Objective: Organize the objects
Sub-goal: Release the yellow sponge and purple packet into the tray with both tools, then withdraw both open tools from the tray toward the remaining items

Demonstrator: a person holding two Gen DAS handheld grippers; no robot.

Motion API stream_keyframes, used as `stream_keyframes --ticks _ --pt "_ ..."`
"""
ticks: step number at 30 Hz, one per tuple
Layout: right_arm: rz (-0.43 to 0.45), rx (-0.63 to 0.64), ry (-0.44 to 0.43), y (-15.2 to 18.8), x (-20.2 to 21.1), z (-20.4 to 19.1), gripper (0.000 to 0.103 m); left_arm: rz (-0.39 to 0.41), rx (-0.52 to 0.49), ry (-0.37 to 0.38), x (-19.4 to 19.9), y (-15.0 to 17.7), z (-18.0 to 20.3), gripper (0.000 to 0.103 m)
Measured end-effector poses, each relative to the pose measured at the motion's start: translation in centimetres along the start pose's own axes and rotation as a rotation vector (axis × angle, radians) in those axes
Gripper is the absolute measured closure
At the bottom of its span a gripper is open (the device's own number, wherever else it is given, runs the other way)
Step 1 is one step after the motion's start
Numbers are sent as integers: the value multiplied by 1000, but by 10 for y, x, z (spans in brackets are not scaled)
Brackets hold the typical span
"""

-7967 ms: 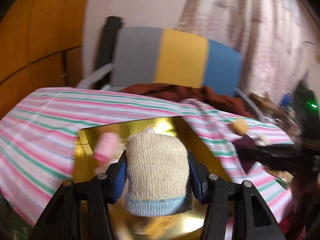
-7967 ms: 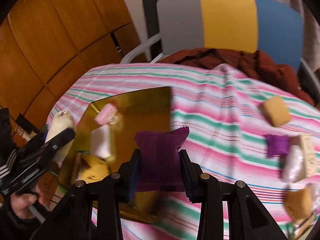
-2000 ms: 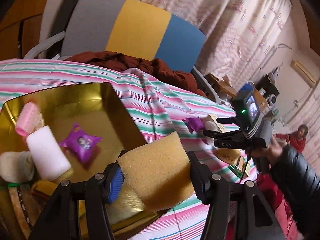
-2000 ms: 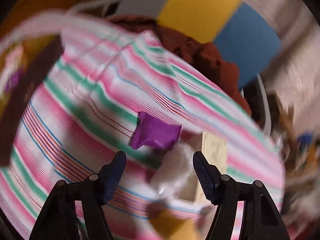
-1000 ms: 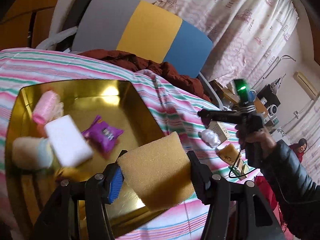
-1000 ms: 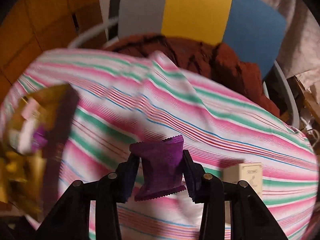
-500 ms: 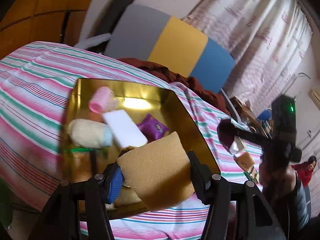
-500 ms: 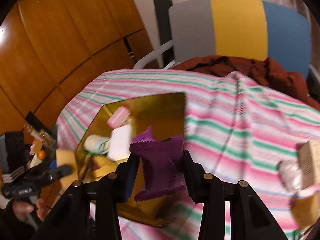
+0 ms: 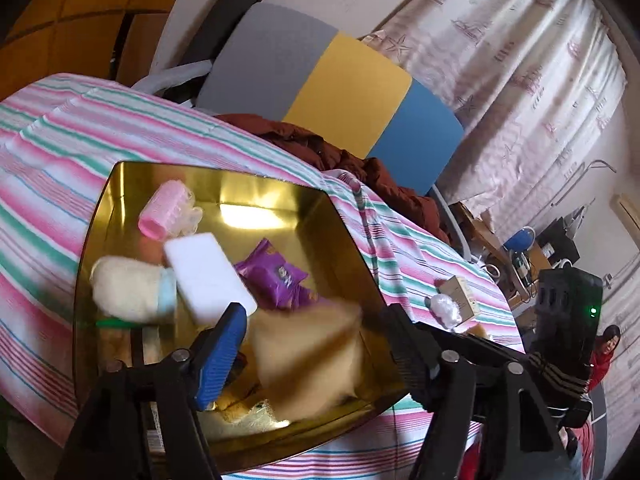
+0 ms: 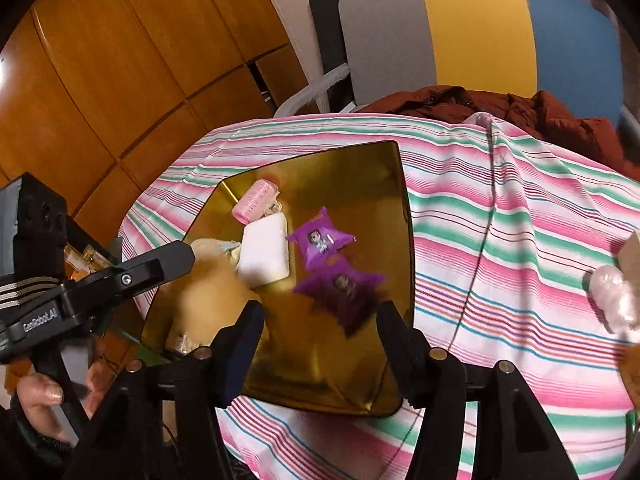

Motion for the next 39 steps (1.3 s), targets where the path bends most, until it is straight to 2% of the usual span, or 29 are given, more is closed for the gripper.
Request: stream_keyframes --ticks 6,7,12,17,27,30,39 --pt "18 2 41 6 7 0 35 10 37 -72 13 13 -18 29" --pt "23 8 54 6 8 -1 34 20 31 -95 16 15 -19 29" --pt "55 41 115 8 10 -12 17 51 -26 -198 28 23 -19 29" --pt "81 76 163 9 13 -21 8 64 -76 -288 32 24 -13 28" --pt "135 105 254 13 23 -25 4 66 -180 -388 31 31 4 28" --pt "154 114 282 13 27 -24 1 63 -197 -397 30 33 8 28" --pt "169 82 333 14 40 -6 0 60 -251 -400 28 35 21 28"
Point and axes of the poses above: each gripper's, at about its wrist camera, not at the fingertips, and x roughly against the way its jaws point, z to its right, y to its underside, the point moved 2 cm from there along -x, roughly the way its jaws point
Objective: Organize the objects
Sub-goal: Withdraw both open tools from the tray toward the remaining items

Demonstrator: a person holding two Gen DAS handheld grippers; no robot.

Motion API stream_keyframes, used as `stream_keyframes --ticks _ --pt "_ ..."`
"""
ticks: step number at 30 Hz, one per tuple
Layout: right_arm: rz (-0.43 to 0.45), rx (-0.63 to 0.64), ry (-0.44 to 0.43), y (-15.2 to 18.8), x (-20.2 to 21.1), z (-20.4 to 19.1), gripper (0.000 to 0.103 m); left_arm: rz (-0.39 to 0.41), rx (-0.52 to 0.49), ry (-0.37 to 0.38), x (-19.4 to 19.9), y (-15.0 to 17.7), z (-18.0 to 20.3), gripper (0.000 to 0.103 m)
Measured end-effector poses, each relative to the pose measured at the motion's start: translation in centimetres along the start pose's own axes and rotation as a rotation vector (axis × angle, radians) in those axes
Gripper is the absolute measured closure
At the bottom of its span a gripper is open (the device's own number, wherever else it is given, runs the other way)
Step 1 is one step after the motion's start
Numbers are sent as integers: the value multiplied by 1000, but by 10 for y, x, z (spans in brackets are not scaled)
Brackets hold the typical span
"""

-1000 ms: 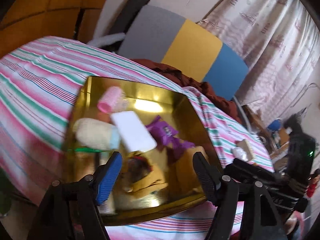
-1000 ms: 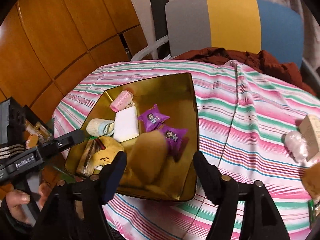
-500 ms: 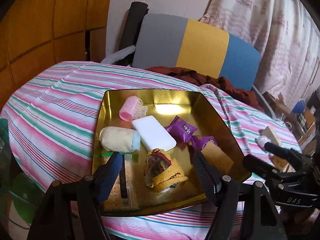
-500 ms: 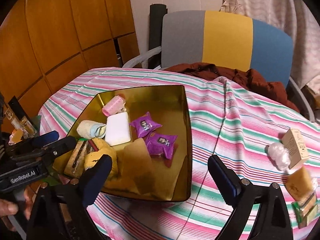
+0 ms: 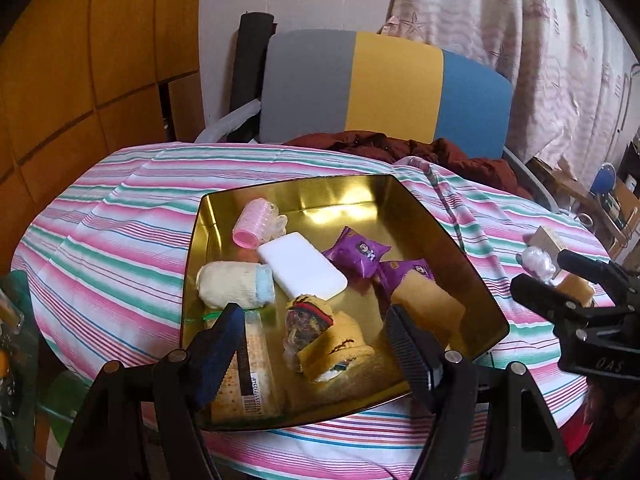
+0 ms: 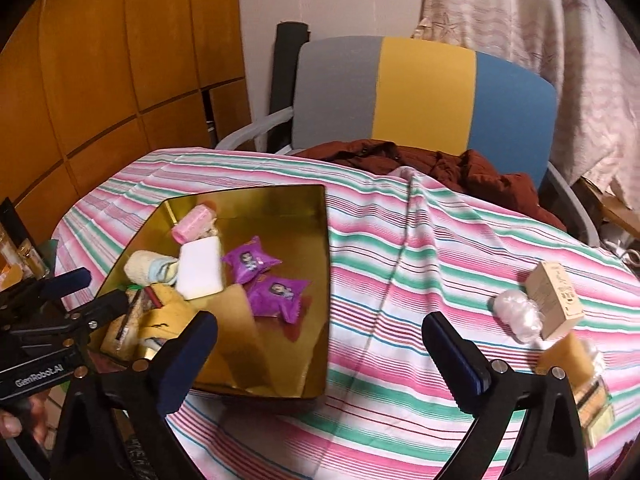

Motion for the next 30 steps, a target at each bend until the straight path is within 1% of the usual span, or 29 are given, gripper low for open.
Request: stream_keyframes --ticks 12,17,19,20,23,25,26,27,30 --pt "-30 -66 104 8 5 54 0 2 -46 22 -1 -1 16 27" --pt "-50 -129 152 12 10 92 0 4 -65 66 -1 -2 23 27" --pt "-58 -164 172 13 14 112 0 6 -70 91 -1 -3 26 27" --pt "-54 -191 198 13 20 128 0 6 -67 114 -1 -4 28 27" --pt "-37 -273 261 13 34 169 0 10 -69 152 1 -6 34 27" --pt "-12 -359 299 15 46 204 0 10 -76 181 1 -9 40 27" --pt "5 -426 337 18 54 228 0 10 -80 190 1 -11 43 27" --pt "17 -470 363 21 58 244 0 11 -88 203 2 -12 48 27" --pt "52 -621 444 38 68 293 0 -2 -116 235 0 -16 65 28"
Point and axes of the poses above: each gripper's, at about its wrist camera, not at the fingertips, and x roughly against the way its jaws point, z to its right, y to its underside, the point moved 2 cm from there along -x, roughly the way its jaws point
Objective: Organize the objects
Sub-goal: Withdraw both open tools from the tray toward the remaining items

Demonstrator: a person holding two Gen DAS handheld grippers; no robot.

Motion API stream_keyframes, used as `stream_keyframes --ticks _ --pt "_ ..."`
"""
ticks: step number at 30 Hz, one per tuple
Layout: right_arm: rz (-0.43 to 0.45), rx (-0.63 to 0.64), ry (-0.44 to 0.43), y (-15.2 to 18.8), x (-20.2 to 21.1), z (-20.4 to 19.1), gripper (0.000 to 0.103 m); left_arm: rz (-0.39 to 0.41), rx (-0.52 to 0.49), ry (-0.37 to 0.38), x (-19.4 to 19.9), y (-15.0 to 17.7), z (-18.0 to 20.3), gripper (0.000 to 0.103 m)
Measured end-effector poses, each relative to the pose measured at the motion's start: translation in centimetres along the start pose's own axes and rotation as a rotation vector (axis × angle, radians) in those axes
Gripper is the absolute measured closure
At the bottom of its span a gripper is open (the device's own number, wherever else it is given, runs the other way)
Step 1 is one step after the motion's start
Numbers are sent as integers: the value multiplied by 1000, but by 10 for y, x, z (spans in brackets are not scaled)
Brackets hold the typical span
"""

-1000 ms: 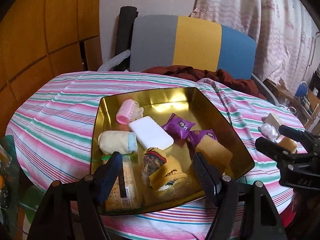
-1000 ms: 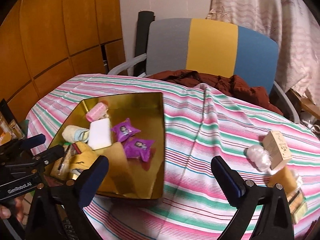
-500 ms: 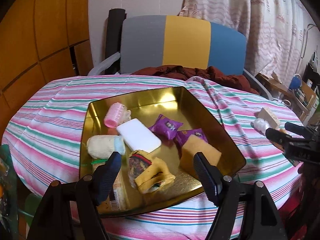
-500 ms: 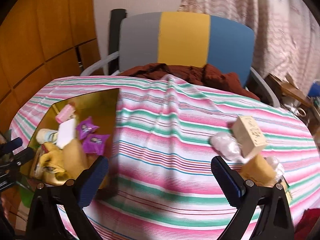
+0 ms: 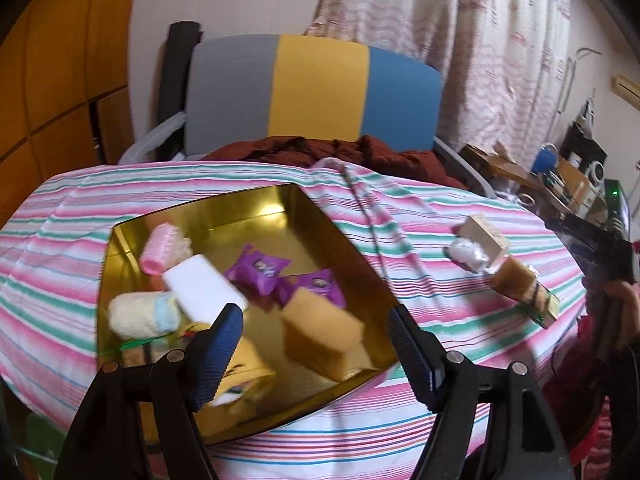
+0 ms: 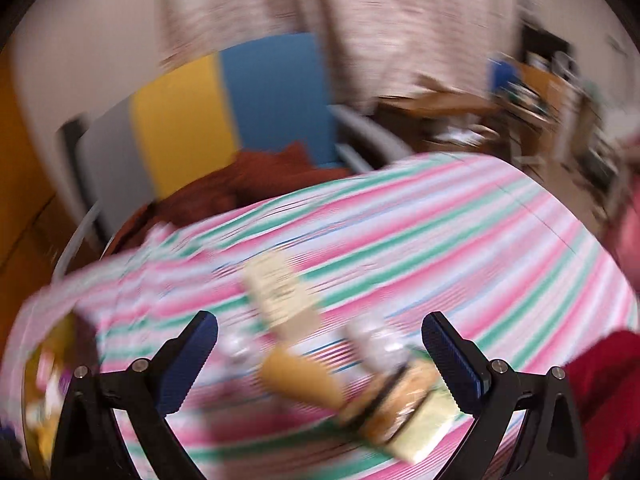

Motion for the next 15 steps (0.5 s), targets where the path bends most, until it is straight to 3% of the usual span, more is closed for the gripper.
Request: stream_keyframes --ticks 3,6,11,15 --pt "-30 -167 12 2 -14 39 0 -15 -31 47 -8 -9 21 28" --pt "-67 -330 -54 5 -22 64 0 -41 -60 110 -21 -16 48 28" --pt "-103 -381 -91 7 -26 71 0 -101 -90 178 -54 -30 94 29" --pt "-107 -334 -118 5 -27 64 0 -188 -51 299 -88 -40 131 29"
Point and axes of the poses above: each gripper's, at about its wrist camera, not at the fingertips, and x roughly against the way its jaws point, z to its right, y to its underside, the point moved 2 cm from there along -x, roughly the way its jaws point
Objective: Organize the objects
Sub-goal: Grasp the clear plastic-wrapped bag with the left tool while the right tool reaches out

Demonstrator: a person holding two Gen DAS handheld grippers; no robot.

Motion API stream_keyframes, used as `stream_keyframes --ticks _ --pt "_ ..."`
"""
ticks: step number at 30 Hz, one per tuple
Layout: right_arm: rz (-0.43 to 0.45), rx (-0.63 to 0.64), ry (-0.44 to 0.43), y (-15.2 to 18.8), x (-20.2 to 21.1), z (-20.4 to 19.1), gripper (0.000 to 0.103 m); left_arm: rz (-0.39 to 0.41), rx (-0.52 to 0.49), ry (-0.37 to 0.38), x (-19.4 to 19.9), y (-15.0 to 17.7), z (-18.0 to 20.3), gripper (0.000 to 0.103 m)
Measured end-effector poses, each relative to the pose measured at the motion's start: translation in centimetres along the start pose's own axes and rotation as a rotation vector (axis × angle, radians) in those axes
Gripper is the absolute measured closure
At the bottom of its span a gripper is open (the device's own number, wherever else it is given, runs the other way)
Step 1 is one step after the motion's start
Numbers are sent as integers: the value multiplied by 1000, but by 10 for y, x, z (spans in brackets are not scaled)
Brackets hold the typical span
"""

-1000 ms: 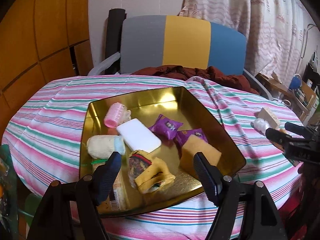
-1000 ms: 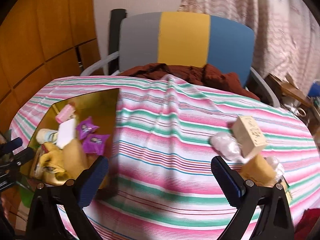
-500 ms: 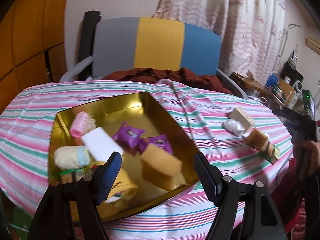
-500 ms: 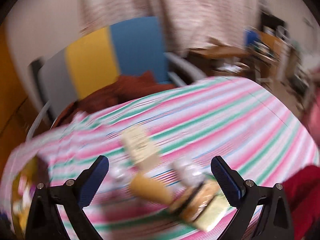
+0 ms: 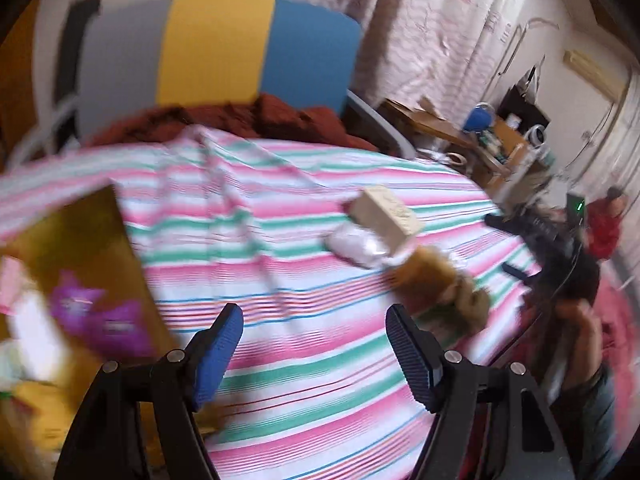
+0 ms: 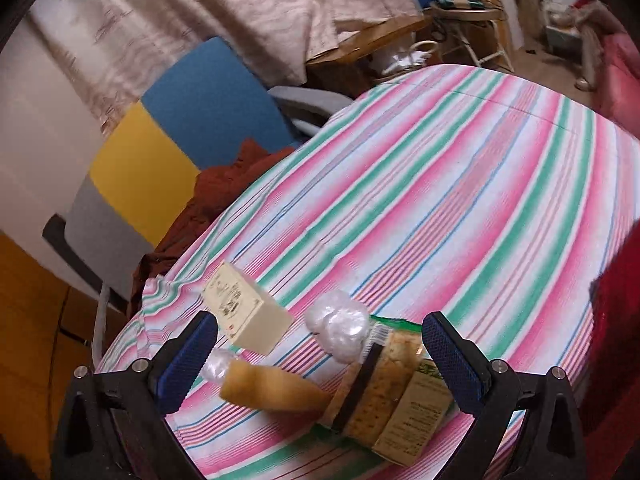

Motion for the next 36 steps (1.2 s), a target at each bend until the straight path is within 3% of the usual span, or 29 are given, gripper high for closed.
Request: stream_keyframes --ticks 2,6,9,15,22,26,28,33,36 --pt "-13 20 -12 2 -3 -5 0 -27 8 12 -19 -6 8 29" --pt "-33 40 -34 7 -5 -10 0 -109 64 26 -64 -17 18 43" --pt "-47 44 -52 10 -6 -12 0 -150 120 49 -90 -23 18 46" --pt "-66 52 -82 11 -10 -15 0 -215 271 105 -137 -40 23 47" --pt "-86 48 -98 12 -14 -16 0 -205 350 50 -174 -58 23 45" --pt "-91 53 -99 13 -16 -17 0 -221 290 2 -194 -59 28 46" --pt "-96 47 -102 13 -16 -16 0 -190 230 -5 -193 -57 31 47" --pt "-104 60 -93 14 -18 -18 0 -171 61 -51 -190 -48 39 65" --pt "-106 78 -86 14 -19 -21 0 -157 57 -31 -184 -45 33 67"
Point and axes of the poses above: each gripper's, at about its wrist camera, not at the fingertips, and x roughly against the way its jaws point, z to its right, y to its underside, the point moved 2 cm from there along -x, roughly the way its jaws point
